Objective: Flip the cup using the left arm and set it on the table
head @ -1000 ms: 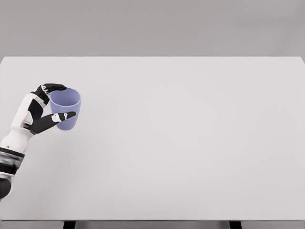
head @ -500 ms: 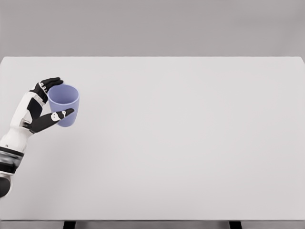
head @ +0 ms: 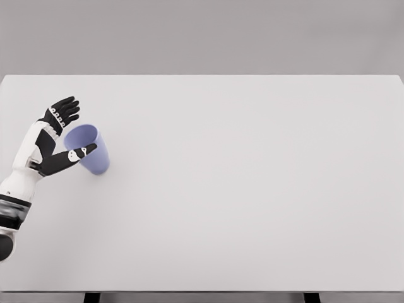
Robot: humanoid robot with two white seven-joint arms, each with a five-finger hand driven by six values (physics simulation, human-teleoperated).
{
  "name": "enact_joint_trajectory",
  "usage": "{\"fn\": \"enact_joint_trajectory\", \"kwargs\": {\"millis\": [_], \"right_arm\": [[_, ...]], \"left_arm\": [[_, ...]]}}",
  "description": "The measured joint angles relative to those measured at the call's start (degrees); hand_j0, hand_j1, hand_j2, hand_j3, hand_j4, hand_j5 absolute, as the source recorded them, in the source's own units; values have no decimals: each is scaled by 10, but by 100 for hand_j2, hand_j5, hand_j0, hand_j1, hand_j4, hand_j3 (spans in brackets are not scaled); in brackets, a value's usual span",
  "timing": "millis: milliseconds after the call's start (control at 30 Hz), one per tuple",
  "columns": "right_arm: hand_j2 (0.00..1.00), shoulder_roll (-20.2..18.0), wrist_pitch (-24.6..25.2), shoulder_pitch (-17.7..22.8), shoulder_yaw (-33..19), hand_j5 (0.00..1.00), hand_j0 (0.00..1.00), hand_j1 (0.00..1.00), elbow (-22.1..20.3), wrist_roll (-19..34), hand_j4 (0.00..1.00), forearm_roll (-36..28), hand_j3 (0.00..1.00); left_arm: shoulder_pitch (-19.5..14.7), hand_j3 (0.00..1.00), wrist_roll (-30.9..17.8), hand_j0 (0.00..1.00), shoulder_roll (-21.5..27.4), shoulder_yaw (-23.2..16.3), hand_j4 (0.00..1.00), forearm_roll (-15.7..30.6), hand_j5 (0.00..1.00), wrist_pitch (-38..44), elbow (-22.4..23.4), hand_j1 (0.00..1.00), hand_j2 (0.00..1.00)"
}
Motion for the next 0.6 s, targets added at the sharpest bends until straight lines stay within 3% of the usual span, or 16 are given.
{"fn": "enact_joint_trajectory", "kwargs": {"millis": [300,500,600], "right_arm": [[100,0,0,0,0,100,100,100,0,0,100,0,100],[100,0,0,0,0,100,100,100,0,0,100,0,100],[100,0,0,0,0,100,100,100,0,0,100,0,100]], "left_arm": [[-4,90,0,90,10,4,90,1,90,-3,-1,90,90],[-16,100,-6,100,33,8,100,1,100,-24,-1,100,100],[-52,100,-104,100,65,9,100,-2,100,-51,-1,100,100]]}}
